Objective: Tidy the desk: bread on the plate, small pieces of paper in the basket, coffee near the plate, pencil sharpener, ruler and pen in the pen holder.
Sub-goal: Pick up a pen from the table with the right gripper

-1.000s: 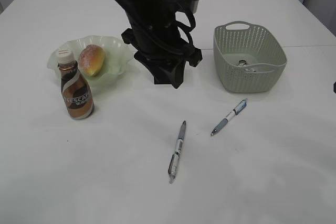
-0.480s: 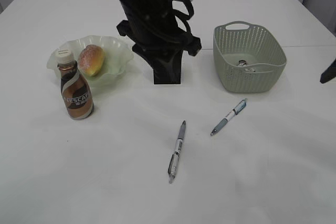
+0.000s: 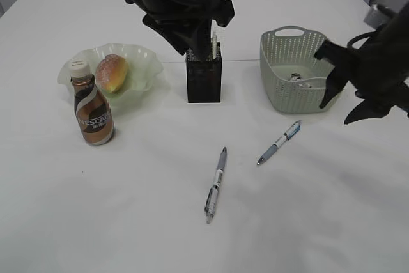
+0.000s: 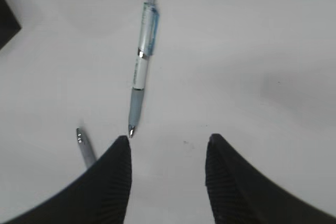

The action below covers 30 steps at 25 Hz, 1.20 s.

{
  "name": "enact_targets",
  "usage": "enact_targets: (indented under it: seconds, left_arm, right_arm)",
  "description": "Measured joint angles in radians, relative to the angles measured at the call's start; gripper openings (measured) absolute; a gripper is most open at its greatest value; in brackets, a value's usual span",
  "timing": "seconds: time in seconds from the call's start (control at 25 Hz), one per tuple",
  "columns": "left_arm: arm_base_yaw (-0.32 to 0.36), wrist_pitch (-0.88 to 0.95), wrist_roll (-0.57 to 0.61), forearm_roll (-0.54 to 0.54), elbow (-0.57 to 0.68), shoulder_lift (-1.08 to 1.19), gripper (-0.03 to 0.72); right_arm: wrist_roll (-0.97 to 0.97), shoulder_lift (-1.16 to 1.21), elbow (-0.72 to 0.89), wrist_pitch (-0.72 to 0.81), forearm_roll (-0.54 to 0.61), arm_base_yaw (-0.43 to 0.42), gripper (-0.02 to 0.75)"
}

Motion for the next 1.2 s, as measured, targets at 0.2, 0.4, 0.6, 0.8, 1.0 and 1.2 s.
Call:
enact_targets:
  seconds: [0.2,0.4,0.6,0.8,1.0,1.2]
  left_arm:
    - [0.000,0.000,0.000,0.002,0.000,-0.006,0.249]
    - [0.000,0.001,0.000,0.004,0.000,-0.011,0.249]
    - [0.000,0.002,0.000,0.004,0.000,-0.037,0.249]
    - [0.000,0.002,0.000,0.004,0.000,-0.076,0.249]
    - [0.000,0.005,0.000,0.004,0.000,-0.123,0.248]
    - [0.000,0.005,0.000,0.004,0.000,-0.145,0.248]
  right_arm:
    - [0.254,0.103,-0.090,0.030,-0.225,0.123,0.335]
    - [0.293,0.170,-0.195,0.046,-0.197,0.140,0.320]
    - [0.301,0.194,-0.207,0.043,-0.197,0.141,0.320]
    - [0.349,0.255,-0.207,0.019,-0.179,0.141,0.319]
    - [0.377,0.313,-0.209,-0.010,-0.158,0.141,0.319]
    - [0.385,0.383,-0.243,-0.036,-0.129,0.141,0.319]
